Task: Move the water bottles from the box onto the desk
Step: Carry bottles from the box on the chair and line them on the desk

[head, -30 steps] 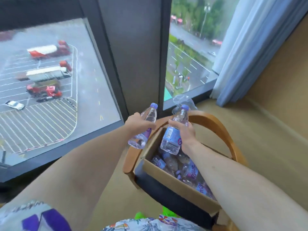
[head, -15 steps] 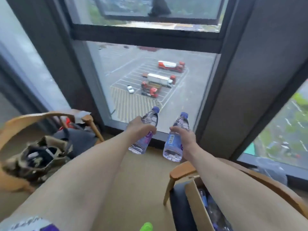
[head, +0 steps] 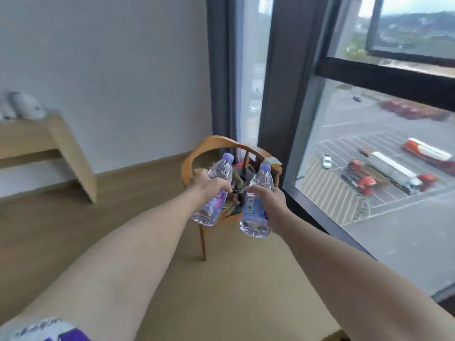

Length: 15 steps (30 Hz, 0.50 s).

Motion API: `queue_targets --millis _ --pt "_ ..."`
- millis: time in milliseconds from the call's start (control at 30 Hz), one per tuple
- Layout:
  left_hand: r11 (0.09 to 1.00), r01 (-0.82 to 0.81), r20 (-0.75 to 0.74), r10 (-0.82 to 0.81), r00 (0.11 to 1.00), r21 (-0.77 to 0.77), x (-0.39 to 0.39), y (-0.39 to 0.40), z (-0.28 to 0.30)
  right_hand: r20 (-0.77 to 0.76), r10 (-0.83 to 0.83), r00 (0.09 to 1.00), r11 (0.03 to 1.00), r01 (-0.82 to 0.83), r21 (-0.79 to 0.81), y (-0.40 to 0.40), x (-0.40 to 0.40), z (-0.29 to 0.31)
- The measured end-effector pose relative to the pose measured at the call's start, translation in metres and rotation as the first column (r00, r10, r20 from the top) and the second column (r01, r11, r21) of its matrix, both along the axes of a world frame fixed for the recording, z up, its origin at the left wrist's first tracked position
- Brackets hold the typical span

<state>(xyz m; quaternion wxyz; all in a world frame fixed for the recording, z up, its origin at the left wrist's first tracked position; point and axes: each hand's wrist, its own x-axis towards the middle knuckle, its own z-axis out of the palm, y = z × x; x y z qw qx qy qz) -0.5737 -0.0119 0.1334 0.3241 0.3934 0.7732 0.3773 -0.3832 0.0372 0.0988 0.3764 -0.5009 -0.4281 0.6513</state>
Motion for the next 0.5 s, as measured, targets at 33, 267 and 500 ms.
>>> queue_targets --millis 33,267,500 --pt "0.999 -0.034 0.008 0.034 0.999 0.011 -0.024 -0.014 0.001 0.017 0.035 0.999 0.999 -0.035 0.019 -0.007 -0.026 0.003" --pt "0.954 -0.300 -0.011 0.300 0.954 0.028 -0.197 -0.139 0.002 -0.031 0.256 0.966 0.967 -0.256 0.007 -0.089 -0.227 0.008" --pt "0.848 -0.529 0.032 0.529 0.848 0.035 -0.342 -0.265 0.001 -0.067 0.489 0.870 0.868 -0.493 -0.067 -0.179 -0.402 0.008"
